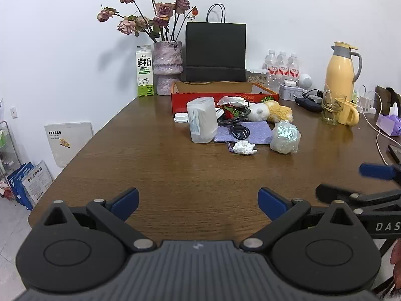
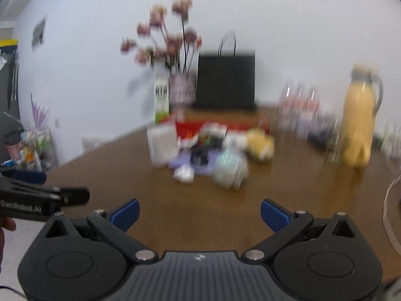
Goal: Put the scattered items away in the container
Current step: 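Move both tools toward the clear container and iridescent plastic bag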
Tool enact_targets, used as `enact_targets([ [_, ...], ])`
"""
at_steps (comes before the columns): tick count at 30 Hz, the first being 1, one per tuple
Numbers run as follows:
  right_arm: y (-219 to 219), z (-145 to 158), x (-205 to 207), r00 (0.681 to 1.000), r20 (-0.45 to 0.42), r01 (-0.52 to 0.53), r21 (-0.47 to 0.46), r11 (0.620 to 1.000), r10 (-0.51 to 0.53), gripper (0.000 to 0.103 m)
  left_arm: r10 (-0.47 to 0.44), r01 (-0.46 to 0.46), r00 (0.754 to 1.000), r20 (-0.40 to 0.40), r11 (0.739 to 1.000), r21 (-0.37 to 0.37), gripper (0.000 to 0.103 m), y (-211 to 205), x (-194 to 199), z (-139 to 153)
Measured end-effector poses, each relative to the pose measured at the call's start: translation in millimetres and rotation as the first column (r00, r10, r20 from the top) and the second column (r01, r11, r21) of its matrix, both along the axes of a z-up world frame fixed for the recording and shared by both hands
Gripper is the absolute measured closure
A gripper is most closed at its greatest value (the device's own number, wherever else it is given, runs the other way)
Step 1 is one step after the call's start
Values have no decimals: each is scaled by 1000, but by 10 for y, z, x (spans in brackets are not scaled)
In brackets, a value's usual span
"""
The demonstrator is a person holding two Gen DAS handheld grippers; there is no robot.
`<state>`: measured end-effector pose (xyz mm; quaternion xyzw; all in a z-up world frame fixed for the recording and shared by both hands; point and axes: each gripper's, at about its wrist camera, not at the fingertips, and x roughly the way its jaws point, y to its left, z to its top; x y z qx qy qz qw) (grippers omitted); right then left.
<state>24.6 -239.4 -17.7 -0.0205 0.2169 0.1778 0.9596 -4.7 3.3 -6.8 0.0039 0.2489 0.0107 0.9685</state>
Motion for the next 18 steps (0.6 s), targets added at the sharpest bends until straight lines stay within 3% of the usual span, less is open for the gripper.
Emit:
enact_targets([
  [3,-23,-66,29,997,-78,7,44,999,-3,0,-35,35,999,27,999,-11,0,27,-25,4],
  [7,26,-93,-55,999,-33,14,-11,1000,-15,0,-71,71,997,8,997,38,0,-7,-4,-6],
  [14,37,-96,-62,999,-35,0,-16,1000,0,0,-113,113,994,2,993,24,0,-40,7,-45],
  [18,1,-88,-49,999,-38,-2,-1,1000,2,0,-87,87,996,0,996,-24,0,0,19,-41],
])
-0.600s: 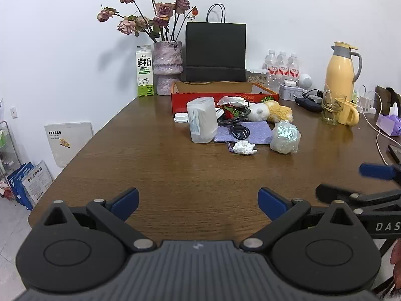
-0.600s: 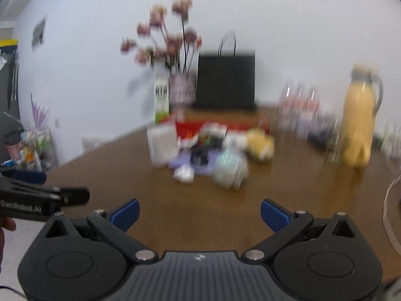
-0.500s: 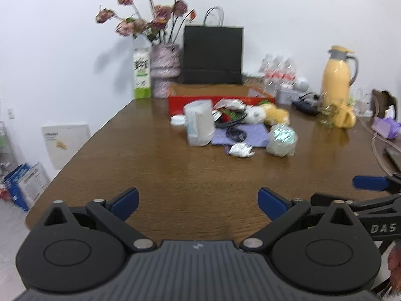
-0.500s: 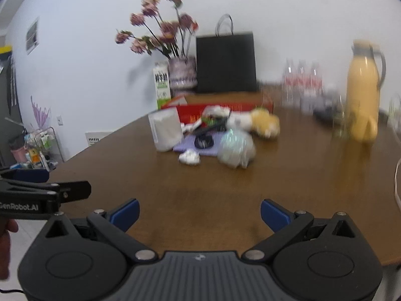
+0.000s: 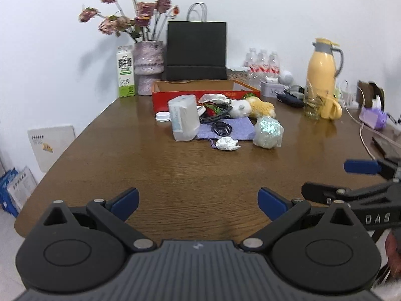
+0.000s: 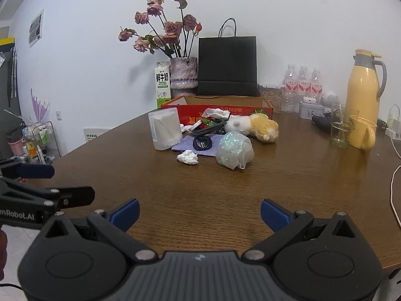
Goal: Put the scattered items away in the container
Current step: 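Move both tools toward the clear container and iridescent plastic bag, then grasp the clear plastic container with left tool while right tool grasps the iridescent bag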
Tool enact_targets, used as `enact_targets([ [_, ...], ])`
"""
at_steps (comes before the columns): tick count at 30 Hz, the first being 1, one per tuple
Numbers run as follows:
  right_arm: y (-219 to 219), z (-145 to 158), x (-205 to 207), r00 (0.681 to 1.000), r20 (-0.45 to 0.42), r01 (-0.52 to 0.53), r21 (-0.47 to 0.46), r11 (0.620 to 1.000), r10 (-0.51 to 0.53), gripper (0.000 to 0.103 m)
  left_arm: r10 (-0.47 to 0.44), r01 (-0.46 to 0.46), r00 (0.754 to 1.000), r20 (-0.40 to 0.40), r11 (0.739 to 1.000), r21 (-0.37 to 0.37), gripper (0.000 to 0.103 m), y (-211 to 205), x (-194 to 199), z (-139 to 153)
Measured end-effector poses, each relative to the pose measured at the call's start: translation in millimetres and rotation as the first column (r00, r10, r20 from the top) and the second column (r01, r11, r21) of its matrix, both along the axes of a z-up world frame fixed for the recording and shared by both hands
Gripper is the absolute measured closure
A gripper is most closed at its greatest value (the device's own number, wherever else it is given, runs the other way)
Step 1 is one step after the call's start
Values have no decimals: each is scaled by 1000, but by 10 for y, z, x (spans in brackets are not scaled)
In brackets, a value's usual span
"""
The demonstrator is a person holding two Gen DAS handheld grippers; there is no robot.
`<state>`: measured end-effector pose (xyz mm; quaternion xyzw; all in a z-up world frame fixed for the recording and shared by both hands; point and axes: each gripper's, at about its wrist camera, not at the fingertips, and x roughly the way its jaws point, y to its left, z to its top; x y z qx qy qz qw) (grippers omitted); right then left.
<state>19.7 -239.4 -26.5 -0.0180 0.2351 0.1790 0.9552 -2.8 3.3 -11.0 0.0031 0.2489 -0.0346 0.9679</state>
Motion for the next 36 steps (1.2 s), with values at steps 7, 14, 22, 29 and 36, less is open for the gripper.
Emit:
enact_targets([
  [7,-51,-51,51,999,-39,3,38,999,-1,0,24,-25,997,68,1000,16,0,-4,-11,-13],
  [14,-80,-236,257,996,-81,34,-52,998,-38,24,75,-74,997,28,997,-35,0,-7,371,-157],
  [22,-192,-180,790,995,-79,56,-36,998,-59,23,71,-68,996,46,996,-62,0,65,1086,33],
  [29,-141,-74,1577,993,-96,74,23,997,-71,24,30,-29,999,12,999,-34,0,193,1935,-12],
  [36,-80,-169,2016,991,-104,89,25,996,-86,24,-36,28,997,-62,991,-132,26,285,2460,-188],
])
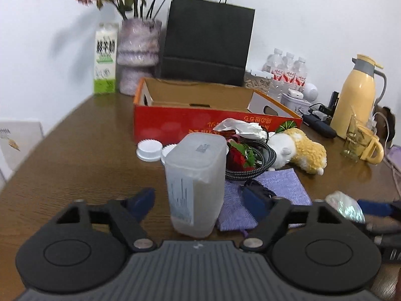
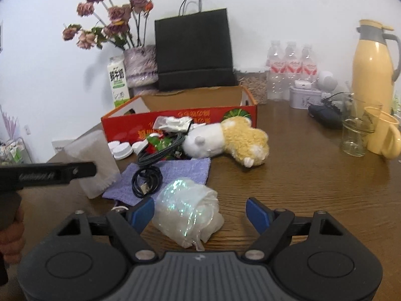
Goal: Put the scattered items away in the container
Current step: 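Grasp the clear plastic container with left tool while right tool grasps the iridescent bag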
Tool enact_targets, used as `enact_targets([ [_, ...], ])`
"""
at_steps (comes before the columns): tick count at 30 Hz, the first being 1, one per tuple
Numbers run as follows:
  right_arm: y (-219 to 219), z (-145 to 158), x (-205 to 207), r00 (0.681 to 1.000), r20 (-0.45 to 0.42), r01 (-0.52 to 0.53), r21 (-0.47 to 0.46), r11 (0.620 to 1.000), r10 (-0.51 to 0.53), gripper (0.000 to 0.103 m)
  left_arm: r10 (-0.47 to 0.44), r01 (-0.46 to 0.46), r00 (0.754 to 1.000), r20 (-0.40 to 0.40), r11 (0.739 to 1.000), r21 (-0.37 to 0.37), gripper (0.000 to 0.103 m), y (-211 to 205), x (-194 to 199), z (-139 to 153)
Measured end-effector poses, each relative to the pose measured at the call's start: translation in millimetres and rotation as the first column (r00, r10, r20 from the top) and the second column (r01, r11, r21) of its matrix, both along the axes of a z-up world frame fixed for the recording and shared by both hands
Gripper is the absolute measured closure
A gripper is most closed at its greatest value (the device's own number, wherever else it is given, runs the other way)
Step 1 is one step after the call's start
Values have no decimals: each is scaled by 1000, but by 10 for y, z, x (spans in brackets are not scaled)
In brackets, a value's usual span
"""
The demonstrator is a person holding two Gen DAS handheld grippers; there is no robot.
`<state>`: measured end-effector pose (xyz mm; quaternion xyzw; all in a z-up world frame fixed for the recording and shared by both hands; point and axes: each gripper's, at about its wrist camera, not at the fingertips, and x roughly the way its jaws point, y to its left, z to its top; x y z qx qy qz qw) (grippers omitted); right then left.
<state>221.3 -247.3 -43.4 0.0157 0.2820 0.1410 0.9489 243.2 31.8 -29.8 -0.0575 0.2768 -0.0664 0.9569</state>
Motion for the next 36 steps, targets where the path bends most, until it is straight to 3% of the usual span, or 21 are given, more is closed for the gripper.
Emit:
enact_targets([
  [1,12,-32,22,1000,-6,-9,-1,1000,9,24,15,-15,1000,-15,1000,-13,32,22,54,-22],
  [3,38,-85,60,1000,-23,-18,1,1000,18,25,22,-24,999,-41,999,-47,56,75,116,-49],
  [5,48,-123,70,999,-37,-24,6,1000,24,30,52,-56,997,-65,996,-69,57,119,112,-21],
  [8,58,-135,51,998,-48,-36,18,999,37,39,27,-37,995,-96,993,-111,58,198,-9,64],
  [10,54,-115,13,998,-47,-39,25,999,40,40,-55,31,991,-120,981,-193,60,286,-151,137],
  [12,32,-77,-51,998,-39,-47,32,998,49,40,-188,137,966,-177,954,-266,61,360,-274,177],
  [14,4,-35,-123,998,-28,-57,39,998,58,40,-229,158,949,-218,941,-300,60,437,-369,181],
  [16,-14,-9,-185,998,-18,-67,41,997,68,40,-228,165,942,-248,954,-250,58,474,-423,175],
  [18,-19,-4,-216,997,-16,-74,41,996,74,40,-168,128,949,-265,979,-161,48,460,-443,175],
  [19,-18,-8,-231,997,-15,-73,41,996,74,40,-127,100,958,-256,988,-115,38,432,-465,182],
  [21,-20,-8,-262,997,-17,-68,41,997,69,40,-91,86,969,-230,996,-31,30,321,-547,221],
  [23,-33,6,-313,998,-10,-67,41,997,67,40,-127,131,974,-186,991,8,17,203,-691,243],
  [25,-63,22,-357,998,0,-58,37,998,58,40,-184,188,971,-153,982,14,12,92,-830,229],
  [28,-102,12,-347,999,-3,-37,45,998,37,40,-221,233,961,-165,970,62,12,-126,-927,124],
  [31,-102,1,-309,999,10,-36,57,998,35,40,-194,218,965,-174,967,133,15,-257,-945,16],
  [33,-91,15,-268,999,25,-25,50,998,23,40,-184,209,967,-174,968,136,20,-263,-965,-19],
  [34,-91,29,-241,999,34,-24,57,998,23,40,-185,209,966,-180,970,125,32,-249,-968,-33],
  [35,-86,41,-215,999,42,-28,66,997,25,40,-185,208,965,-183,972,113,36,-231,-953,-53],
  [36,-74,49,-183,998,47,-32,69,997,29,40,-185,204,967,-175,974,98,36,-202,-959,-57],
])
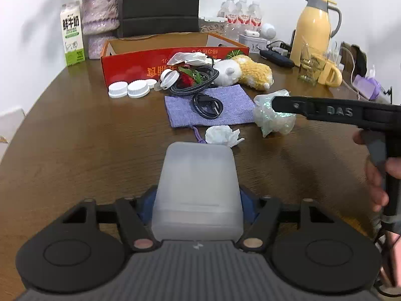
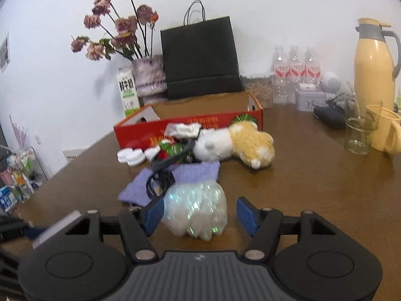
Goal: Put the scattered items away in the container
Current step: 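Grasp the clear plastic container with left tool while right tool grasps the iridescent bag, then carry both items into the cardboard box and open both tools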
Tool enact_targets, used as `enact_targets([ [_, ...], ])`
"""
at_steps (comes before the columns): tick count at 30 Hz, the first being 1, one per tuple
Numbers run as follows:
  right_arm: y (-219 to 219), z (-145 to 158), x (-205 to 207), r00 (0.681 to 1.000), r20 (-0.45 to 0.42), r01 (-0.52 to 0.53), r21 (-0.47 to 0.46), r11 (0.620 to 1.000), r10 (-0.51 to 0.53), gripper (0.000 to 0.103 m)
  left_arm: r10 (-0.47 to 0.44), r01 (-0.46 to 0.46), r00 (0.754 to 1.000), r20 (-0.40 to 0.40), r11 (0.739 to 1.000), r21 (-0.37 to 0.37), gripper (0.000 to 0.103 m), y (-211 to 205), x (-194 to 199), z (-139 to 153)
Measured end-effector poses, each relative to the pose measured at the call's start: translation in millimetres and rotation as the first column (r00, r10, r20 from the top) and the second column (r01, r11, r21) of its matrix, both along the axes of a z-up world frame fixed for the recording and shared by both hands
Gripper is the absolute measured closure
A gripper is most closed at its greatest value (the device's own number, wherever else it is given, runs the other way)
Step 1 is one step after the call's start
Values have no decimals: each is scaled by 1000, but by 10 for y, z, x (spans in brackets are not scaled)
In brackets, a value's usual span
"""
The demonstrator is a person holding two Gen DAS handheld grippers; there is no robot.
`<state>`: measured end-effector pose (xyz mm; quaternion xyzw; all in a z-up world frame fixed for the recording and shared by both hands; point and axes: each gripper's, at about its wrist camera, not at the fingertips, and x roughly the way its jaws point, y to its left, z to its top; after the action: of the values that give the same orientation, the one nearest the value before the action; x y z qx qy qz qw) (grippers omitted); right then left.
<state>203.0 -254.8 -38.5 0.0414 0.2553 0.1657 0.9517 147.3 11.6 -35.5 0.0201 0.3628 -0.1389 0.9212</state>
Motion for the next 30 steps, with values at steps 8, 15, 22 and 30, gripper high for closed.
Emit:
enact_targets([
  [8,128,-14,108,999,-8,-45,-44,998,45,91,116,-107,988,99,990,-91,37,249,20,289],
  [15,-110,354,408,993,-38,-100,155,983,108,94,63,-56,977,204,998,-38,37,280,738,766],
  [22,90,1040,1556,984,54,-177,121,977,172,94,73,-68,989,132,997,-44,37,204,2330,1025],
  [30,838,814,3894,966,-234,-93,96,991,113,94,281,-277,960,-10,952,134,37,115,4002,656],
])
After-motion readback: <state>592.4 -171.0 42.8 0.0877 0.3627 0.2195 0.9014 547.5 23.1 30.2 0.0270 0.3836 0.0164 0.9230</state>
